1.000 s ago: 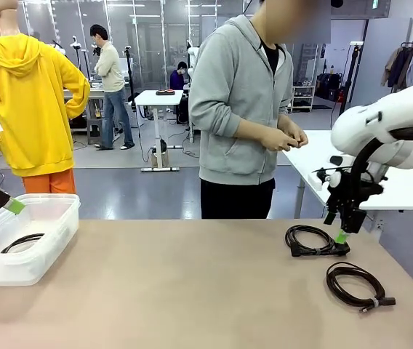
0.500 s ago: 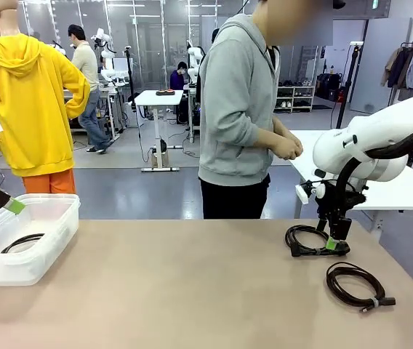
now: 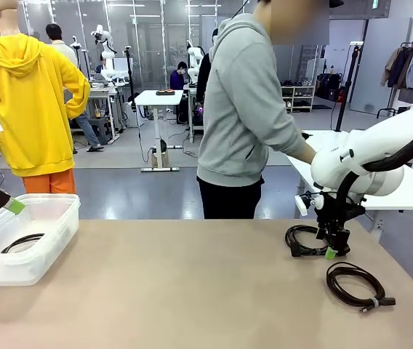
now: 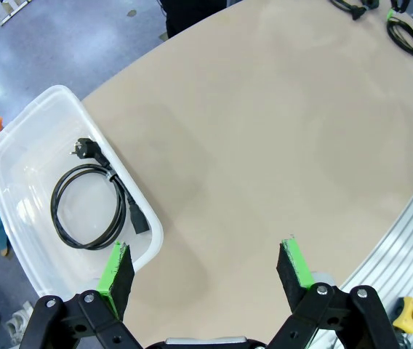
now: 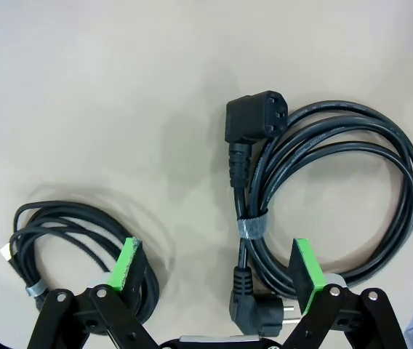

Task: Organize and store the cables.
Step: Place the Power Cable into the Organizing box.

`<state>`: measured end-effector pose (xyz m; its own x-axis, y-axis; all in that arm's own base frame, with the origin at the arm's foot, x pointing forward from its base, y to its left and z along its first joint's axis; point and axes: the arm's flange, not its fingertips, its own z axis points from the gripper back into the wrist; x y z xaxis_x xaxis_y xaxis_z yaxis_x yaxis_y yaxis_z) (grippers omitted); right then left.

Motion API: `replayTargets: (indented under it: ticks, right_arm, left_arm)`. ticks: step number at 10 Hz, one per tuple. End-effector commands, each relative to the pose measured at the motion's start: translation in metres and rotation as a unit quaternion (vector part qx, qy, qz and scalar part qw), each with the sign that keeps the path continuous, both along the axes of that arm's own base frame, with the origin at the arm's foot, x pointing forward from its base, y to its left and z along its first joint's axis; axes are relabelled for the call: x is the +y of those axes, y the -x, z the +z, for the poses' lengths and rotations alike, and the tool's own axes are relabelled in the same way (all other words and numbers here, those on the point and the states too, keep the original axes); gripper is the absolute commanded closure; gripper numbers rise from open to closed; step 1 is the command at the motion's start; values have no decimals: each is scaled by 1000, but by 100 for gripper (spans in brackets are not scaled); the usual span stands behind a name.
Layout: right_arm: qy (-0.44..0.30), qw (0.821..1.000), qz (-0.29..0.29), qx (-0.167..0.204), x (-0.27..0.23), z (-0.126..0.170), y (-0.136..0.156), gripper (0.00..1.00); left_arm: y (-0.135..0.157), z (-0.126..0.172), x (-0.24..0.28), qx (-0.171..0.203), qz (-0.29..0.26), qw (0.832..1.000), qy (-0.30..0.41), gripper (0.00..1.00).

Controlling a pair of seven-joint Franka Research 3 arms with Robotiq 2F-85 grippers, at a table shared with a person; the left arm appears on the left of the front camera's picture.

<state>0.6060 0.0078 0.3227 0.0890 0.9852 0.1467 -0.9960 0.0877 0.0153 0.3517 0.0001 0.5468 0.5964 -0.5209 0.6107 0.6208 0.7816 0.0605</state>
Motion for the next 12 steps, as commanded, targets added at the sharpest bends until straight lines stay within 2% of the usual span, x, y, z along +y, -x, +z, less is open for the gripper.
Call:
replayTargets:
  ticks: [1, 4, 5, 6, 7, 8, 11, 12]
  right_arm:
    - [-6, 1000, -11, -1, 3, -14, -3, 0]
    - [-17, 1000, -16, 4, 1, -26, -11, 0]
    - [-17, 1000, -16, 4, 2, -27, -12, 3]
    - [-16, 1000, -16, 0, 2, -26, -12, 40]
    - [-15, 1000, -18, -7, 1, -22, -11, 63]
    - [-12, 1000, -18, -9, 2, -19, -11, 99]
    - [12, 1000, -23, -7, 8, -17, -13, 100]
    - [13, 1000, -22, -13, 9, -14, -13, 95]
  left_arm:
    - [-1, 0, -3, 0, 6, 1000, 3, 0]
    - [-1, 0, -3, 0, 6, 1000, 3, 0]
    - [-1, 0, -3, 0, 6, 1000, 3, 0]
    - [-1, 0, -3, 0, 6, 1000, 3, 0]
    - [-1, 0, -3, 0, 6, 1000, 3, 0]
    - [-1, 0, -3, 0, 6, 1000, 3, 0]
    - [-1, 0, -3, 0, 6, 1000, 3, 0]
    - [-1, 0, -3, 0, 6, 1000, 3, 0]
